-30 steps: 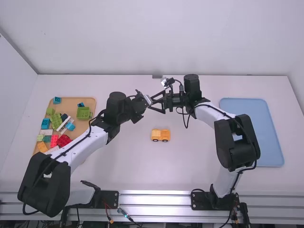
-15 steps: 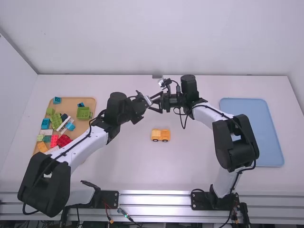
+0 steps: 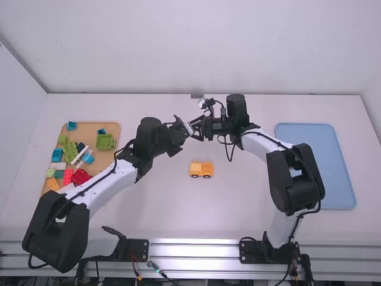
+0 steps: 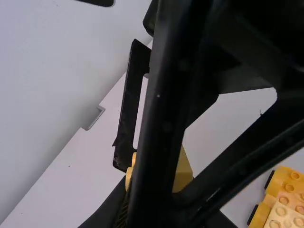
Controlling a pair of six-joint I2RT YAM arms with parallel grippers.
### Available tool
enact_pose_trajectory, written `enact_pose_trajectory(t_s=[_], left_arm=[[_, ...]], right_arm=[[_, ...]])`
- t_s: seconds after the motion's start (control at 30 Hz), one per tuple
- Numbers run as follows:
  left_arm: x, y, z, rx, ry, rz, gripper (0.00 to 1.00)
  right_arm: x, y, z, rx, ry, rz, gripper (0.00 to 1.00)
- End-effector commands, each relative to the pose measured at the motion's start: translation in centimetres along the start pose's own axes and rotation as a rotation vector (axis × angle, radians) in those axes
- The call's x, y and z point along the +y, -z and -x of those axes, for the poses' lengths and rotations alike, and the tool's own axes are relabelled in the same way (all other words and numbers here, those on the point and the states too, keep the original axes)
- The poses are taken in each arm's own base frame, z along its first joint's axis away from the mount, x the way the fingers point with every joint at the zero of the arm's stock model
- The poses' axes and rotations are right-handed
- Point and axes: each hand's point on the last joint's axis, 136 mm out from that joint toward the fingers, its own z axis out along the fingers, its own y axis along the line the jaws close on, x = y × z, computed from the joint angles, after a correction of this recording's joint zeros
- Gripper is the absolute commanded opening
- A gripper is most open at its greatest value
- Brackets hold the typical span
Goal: Assemble lego blocks to make yellow taxi
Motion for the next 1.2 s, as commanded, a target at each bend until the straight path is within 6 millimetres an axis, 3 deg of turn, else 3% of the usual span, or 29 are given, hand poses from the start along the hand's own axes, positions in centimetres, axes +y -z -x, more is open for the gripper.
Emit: enact_pose_trajectory(t_s=[0.0,0.13,0.27,0.43,0.7,0.8,0.93,1.17], left_arm=[[0.8,0.3,0.7,-0.01,-0.018,0.05,0.02],[1.8,0.3,-0.2,0.033,-0.014,0.106,0.02],[1.6,0.3,0.0,0.028,-0.016,0.102,0.02],[2.0,0.3,0.2,0.018,-0.017,0.113,0.04],[1.9,0.3,0.5,0.009,-0.012,0.114,0.43],[2.2,0.3,0.3,0.01,0.028,0.119,0.99],[1.9,0.3,0.2,0.004,0.126,0.103,0.99],[-2.4,1.1,1.9,-0.08,0.153,-0.218,0.99]], right_arm=[[0.1,-0.4,0.1,0.006,0.007,0.01,0.52],[0.3,-0.4,0.1,0.008,0.007,0.02,0.43],[0.3,-0.4,0.1,0.008,0.007,0.019,0.34],[0.3,-0.4,0.1,0.008,0.007,0.02,0.29],[0.2,-0.4,0.1,0.006,0.008,0.014,0.27],[-0.3,-0.4,0.2,0.001,0.008,-0.015,0.27],[-1.1,-0.3,0.4,-0.006,0.039,-0.055,0.26],[-2.6,1.6,0.9,-0.029,0.125,-0.108,0.21]])
